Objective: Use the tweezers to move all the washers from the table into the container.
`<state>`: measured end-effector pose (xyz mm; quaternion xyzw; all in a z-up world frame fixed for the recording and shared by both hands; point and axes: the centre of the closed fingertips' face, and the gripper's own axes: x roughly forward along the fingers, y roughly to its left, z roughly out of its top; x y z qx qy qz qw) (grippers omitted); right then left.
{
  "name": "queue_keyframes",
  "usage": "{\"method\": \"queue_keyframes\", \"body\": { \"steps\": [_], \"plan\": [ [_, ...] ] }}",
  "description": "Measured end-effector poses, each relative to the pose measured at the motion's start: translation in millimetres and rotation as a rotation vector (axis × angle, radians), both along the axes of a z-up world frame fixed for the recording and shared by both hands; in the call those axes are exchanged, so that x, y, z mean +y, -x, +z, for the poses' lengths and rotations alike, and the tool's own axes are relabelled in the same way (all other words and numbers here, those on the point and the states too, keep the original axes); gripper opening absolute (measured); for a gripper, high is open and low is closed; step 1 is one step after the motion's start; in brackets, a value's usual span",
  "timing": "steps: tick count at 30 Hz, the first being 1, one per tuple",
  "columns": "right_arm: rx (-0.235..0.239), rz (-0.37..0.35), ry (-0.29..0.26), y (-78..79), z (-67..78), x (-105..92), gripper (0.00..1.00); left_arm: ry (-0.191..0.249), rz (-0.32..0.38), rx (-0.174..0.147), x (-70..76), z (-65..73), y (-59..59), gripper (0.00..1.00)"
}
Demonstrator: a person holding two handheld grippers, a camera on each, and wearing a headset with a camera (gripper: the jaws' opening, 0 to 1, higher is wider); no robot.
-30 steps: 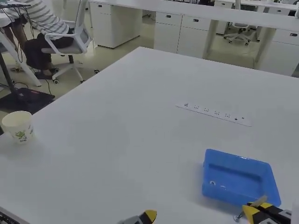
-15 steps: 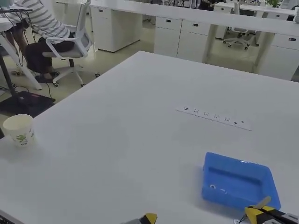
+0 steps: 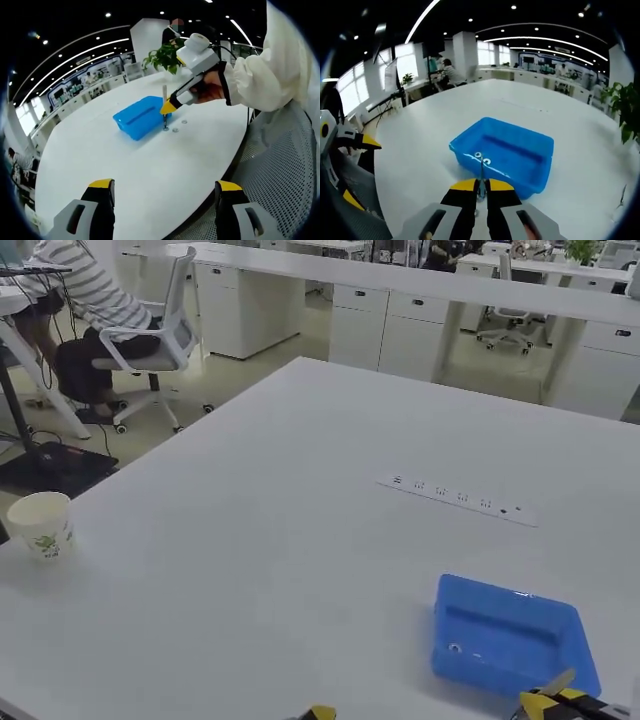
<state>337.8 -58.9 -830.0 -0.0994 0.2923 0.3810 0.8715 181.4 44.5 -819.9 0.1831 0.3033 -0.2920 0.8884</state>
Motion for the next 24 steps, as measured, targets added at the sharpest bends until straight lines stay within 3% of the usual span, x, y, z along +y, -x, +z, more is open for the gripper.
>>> {"method": "queue_keyframes", "body": {
  "steps": [5, 9, 10, 11, 17, 24],
  "plan": [
    [-0.013, 0.012, 0.016, 0.8, -0.9, -0.8, 0.03, -0.002, -0.002, 0.006, -0.3, -0.9, 0.7, 0.84],
    [-0.052, 0.057, 0.069, 8.6, -1.5, 3.7, 0.03, -0.003, -0.003, 0.008, -0.2, -1.5, 0.9, 0.84],
    [-0.047, 0.067, 0.104, 10.6, -5.2, 1.7, 0.03, -0.003, -0.003, 0.008, -0.4, -1.6, 1.0, 0.84],
    [-0.069, 0.073, 0.098, 9.6, -3.7, 4.0, 0.03, -0.002, -0.004, 0.012, -0.5, -2.1, 1.3, 0.84],
    [-0.051, 0.071, 0.087, 8.1, -4.0, 5.7, 0.03, -0.002, -0.003, 0.014, -0.3, -2.4, 1.4, 0.83],
    [0.011, 0.023, 0.033, 4.8, -3.6, 2.4, 0.02, 0.004, 0.002, 0.006, 0.0, -1.0, 0.5, 0.83]
  ]
}}
